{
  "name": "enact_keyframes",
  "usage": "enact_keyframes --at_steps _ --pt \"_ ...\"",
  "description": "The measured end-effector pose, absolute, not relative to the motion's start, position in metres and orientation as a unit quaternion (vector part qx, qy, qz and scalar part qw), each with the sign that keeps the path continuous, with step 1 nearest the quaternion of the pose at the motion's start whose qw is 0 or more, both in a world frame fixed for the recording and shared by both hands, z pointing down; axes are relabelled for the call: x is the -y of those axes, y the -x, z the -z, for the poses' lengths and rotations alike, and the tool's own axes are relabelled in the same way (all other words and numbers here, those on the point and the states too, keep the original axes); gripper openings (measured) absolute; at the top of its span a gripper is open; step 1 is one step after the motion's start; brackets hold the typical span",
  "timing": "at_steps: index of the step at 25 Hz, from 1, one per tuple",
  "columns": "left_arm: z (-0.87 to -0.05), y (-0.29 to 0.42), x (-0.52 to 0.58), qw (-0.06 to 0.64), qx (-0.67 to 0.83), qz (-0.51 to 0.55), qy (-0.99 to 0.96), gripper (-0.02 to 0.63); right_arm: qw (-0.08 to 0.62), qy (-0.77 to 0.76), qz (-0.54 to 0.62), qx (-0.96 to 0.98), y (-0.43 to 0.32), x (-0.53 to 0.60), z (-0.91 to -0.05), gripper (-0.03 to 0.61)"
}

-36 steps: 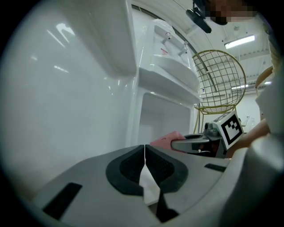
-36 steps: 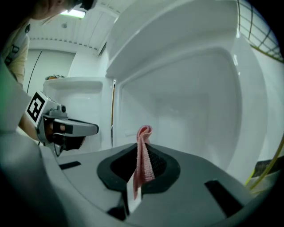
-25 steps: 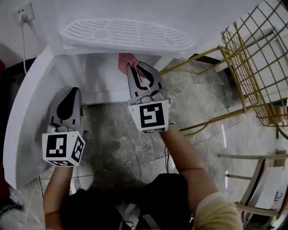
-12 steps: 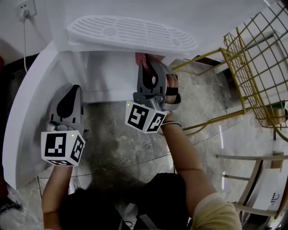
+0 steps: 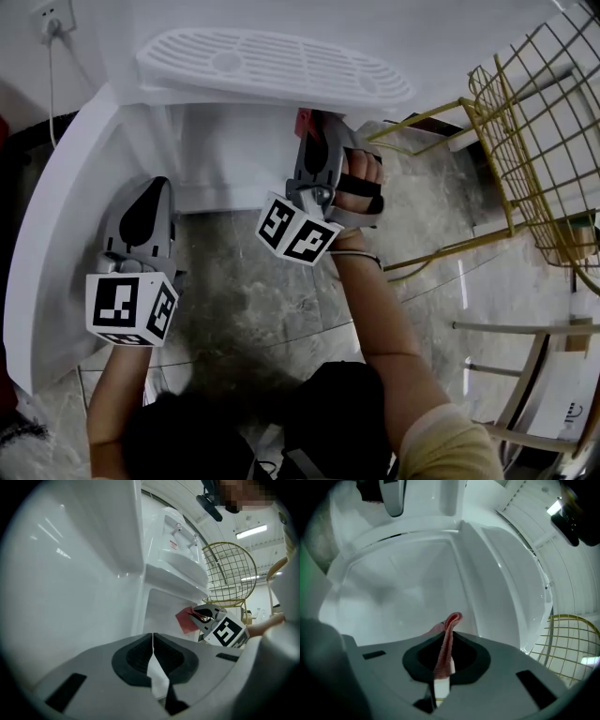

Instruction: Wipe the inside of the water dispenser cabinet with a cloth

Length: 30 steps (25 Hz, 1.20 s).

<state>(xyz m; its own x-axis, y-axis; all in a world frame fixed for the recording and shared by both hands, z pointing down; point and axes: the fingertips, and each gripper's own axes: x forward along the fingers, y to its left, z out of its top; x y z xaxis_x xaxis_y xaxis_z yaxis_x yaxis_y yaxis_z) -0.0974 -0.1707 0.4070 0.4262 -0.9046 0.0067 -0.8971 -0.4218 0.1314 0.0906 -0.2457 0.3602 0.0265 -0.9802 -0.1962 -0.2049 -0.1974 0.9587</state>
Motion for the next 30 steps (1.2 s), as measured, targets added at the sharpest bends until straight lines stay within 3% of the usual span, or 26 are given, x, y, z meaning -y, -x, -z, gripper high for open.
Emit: enact_keyframes --at_steps 14,30 --pt "-0.419 0.099 0.171 0.073 0.536 0.021 -0.841 0.017 0.48 -0.555 0.438 0.519 -0.089 0.258 -0.422 0.026" --pt "-0.435 0.097 0.169 0.083 0.536 0.009 -0.84 0.017 0.529 -0.516 0.38 0.557 -0.086 0.259 -0.492 0.026"
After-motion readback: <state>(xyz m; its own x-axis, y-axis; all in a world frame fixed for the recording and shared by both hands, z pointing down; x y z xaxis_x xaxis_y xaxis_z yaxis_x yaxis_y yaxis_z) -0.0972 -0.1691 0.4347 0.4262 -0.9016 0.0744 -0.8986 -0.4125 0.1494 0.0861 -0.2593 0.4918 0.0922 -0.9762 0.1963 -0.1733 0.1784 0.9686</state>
